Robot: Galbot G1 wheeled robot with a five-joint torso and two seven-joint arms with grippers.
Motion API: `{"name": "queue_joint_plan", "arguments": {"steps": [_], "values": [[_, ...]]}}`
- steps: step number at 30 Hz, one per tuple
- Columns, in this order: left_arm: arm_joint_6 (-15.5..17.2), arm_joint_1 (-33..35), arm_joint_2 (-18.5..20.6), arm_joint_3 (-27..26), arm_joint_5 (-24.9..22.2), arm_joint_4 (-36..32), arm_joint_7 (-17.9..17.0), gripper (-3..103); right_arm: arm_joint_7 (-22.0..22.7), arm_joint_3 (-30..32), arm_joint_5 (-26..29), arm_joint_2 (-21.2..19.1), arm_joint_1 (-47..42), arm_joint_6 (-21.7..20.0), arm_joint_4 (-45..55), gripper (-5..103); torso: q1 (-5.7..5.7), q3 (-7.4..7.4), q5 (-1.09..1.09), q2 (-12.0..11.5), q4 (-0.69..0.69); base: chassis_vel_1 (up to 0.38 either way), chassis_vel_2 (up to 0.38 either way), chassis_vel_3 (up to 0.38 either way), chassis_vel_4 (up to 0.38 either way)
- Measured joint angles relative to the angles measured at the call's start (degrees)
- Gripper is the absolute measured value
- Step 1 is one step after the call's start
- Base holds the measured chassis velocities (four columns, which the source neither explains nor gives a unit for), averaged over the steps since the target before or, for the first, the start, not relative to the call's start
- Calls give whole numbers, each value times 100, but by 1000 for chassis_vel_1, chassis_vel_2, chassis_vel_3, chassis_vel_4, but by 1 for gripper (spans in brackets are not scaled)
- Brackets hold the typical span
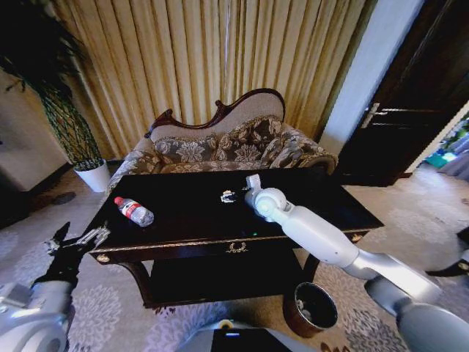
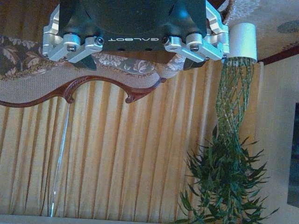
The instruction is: Move to the front of the table and place the trash on the table into the trash bin.
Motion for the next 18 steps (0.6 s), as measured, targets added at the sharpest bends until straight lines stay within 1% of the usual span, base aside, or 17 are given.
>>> {"name": "queue_joint_plan", "arguments": {"steps": [1, 2, 4, 5, 8, 9, 10, 11, 12, 13, 16, 17, 18], "values": [[0, 0, -3, -2, -1, 0, 0, 100, 0, -9, 3, -9, 0, -1, 5, 103, 0, 0, 0, 0, 0, 0, 0, 0, 0], [0, -1, -5, -2, -1, 0, 0, 100, 0, -14, 2, -14, 0, 0, 10, 100, 0, 0, 0, 0, 0, 0, 0, 0, 0], [0, -6, -8, 0, -2, 0, 0, 100, 1, -27, -12, -30, -2, 14, 20, 90, 0, 0, 0, 0, 0, 0, 0, 0, 0], [0, -6, -8, 0, -2, 0, 0, 100, 1, -27, -12, -30, -2, 14, 20, 90, 0, 0, 0, 0, 0, 0, 0, 0, 0], [-2, -18, -4, 6, -6, 0, 6, 100, 2, -40, -43, -69, -18, 75, 26, 74, 0, -1, 0, 0, 0, 0, 0, 0, 0], [-2, -18, -4, 6, -6, 0, 6, 100, 2, -40, -43, -69, -18, 75, 26, 74, 0, -1, 0, 0, 0, 0, 0, 0, 0], [-3, -20, -3, 7, -7, 0, 7, 100, 2, -41, -45, -75, -20, 87, 26, 69, 0, -1, 0, 0, 0, 0, 0, 0, 0], [-3, -24, -3, 9, -7, 0, 7, 100, 2, -45, -49, -85, -22, 109, 26, 69, 0, -1, 0, 0, 0, 0, 0, 0, 0], [-4, -27, -1, 9, -8, 0, 9, 100, 2, -48, -52, -97, -24, 125, 30, 63, 0, -1, 0, 0, 0, 0, 0, 0, 0], [-4, -27, -1, 9, -8, 0, 9, 100, 2, -48, -52, -97, -24, 125, 30, 63, 0, -1, 0, 0, 0, 0, 0, 0, 0], [-5, -36, 5, 10, -9, 0, 14, 100, 2, -51, -55, -129, -27, 143, 44, 47, 0, -1, 0, 0, 0, 0, 0, 0, 0], [-5, -36, 5, 10, -9, 0, 14, 100, 2, -51, -55, -129, -27, 143, 44, 47, 0, -1, 0, 0, 0, 0, 0, 0, 0], [-6, -40, 8, 10, -10, 0, 16, 100, 2, -50, -55, -133, -27, 144, 44, 41, 0, -1, 0, 0, 0, 0, 0, 0, 0]]}}
